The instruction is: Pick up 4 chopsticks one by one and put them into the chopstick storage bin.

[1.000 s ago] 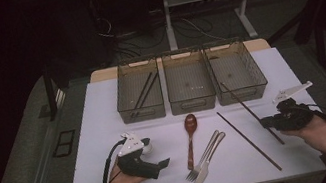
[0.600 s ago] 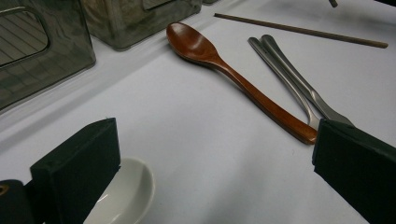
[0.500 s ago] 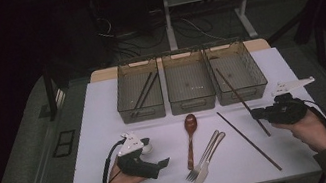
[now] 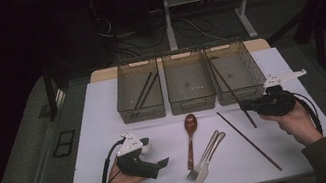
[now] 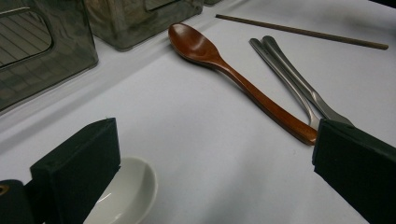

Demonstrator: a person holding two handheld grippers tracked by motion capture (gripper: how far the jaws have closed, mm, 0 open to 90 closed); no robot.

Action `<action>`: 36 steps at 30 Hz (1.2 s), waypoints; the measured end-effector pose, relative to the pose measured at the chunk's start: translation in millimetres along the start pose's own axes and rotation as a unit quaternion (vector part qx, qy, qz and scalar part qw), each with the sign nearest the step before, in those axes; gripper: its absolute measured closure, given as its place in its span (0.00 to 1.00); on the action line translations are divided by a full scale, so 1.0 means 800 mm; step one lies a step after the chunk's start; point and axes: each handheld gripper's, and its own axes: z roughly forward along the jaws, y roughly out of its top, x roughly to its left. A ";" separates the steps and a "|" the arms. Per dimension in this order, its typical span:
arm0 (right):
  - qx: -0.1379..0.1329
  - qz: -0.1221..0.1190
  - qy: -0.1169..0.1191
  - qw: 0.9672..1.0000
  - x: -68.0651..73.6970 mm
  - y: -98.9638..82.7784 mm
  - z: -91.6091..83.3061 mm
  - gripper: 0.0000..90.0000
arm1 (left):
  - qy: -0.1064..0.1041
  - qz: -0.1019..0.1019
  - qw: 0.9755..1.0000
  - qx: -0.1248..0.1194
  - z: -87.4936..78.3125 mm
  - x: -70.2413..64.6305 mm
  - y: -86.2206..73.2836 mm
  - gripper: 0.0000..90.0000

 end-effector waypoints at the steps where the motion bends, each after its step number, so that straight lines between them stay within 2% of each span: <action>1: -0.002 0.000 0.002 1.000 0.000 0.002 0.002 0.93 | -0.001 0.000 1.000 0.000 0.000 0.000 0.000 0.00; 20: -0.043 -0.016 0.022 0.999 0.006 0.053 0.042 0.93 | -0.001 -0.002 1.000 -0.006 -0.002 0.001 0.000 0.00; 36: -0.048 -0.020 0.039 0.998 0.015 0.105 0.090 0.93 | -0.004 0.000 1.000 -0.007 -0.002 0.001 0.000 0.00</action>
